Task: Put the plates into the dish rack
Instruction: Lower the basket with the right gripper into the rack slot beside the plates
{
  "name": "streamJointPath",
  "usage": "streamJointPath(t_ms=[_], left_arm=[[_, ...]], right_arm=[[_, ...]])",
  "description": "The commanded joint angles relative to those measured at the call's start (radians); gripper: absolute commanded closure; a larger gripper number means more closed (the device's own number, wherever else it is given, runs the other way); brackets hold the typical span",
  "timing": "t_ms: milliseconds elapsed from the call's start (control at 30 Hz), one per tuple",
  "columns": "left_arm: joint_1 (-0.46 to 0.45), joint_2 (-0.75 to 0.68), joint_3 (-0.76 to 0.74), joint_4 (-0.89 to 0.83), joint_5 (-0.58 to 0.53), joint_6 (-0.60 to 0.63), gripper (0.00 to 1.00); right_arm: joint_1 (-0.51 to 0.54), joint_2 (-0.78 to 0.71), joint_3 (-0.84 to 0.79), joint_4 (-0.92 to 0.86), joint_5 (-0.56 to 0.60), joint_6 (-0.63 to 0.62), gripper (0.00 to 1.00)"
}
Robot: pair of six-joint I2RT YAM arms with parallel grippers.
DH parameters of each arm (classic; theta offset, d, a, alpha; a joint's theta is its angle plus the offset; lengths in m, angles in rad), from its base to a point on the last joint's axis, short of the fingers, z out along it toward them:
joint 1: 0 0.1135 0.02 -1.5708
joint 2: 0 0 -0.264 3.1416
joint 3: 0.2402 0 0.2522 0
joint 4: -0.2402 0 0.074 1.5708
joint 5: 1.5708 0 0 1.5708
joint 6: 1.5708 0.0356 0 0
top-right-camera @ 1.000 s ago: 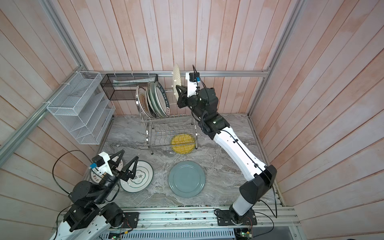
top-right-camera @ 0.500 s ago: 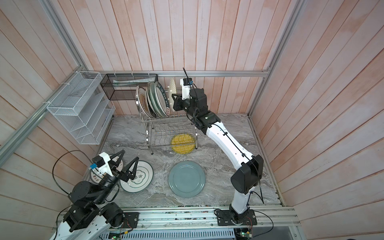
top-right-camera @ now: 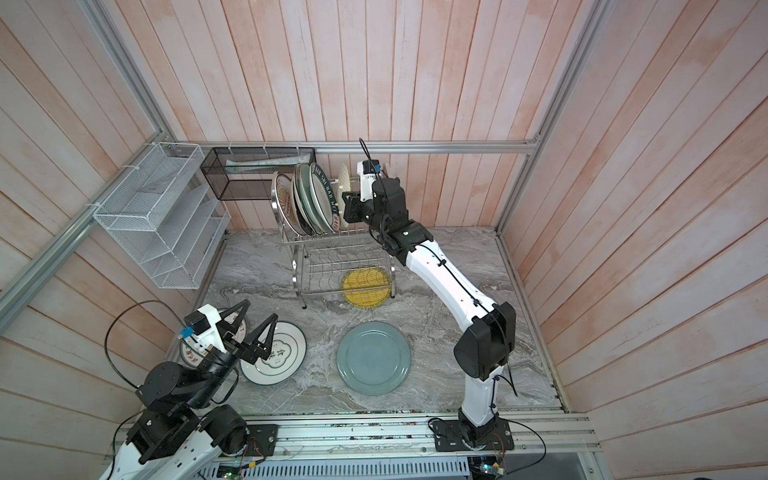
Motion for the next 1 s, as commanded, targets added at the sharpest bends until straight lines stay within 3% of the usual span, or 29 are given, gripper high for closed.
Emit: streamJointPath(t_ms=[0,567,967], left_arm=[[-0.001,-0.008,0.015,0.008,0.013,0.012,0.00],[-0.001,-0.008,0.017,0.007,0.013,0.008,0.00],[-0.001,-0.006,0.016,0.006,0.013,0.006,0.00]], right_arm=[[0.007,0.012,0.044,0.000,0.044,-0.001,1.00],[0.072,0.071,0.157,-0.133,0.188,-0.115,1.00],[0.110,0.050,0.132,-0.145,0.266,-0.159,1.00]])
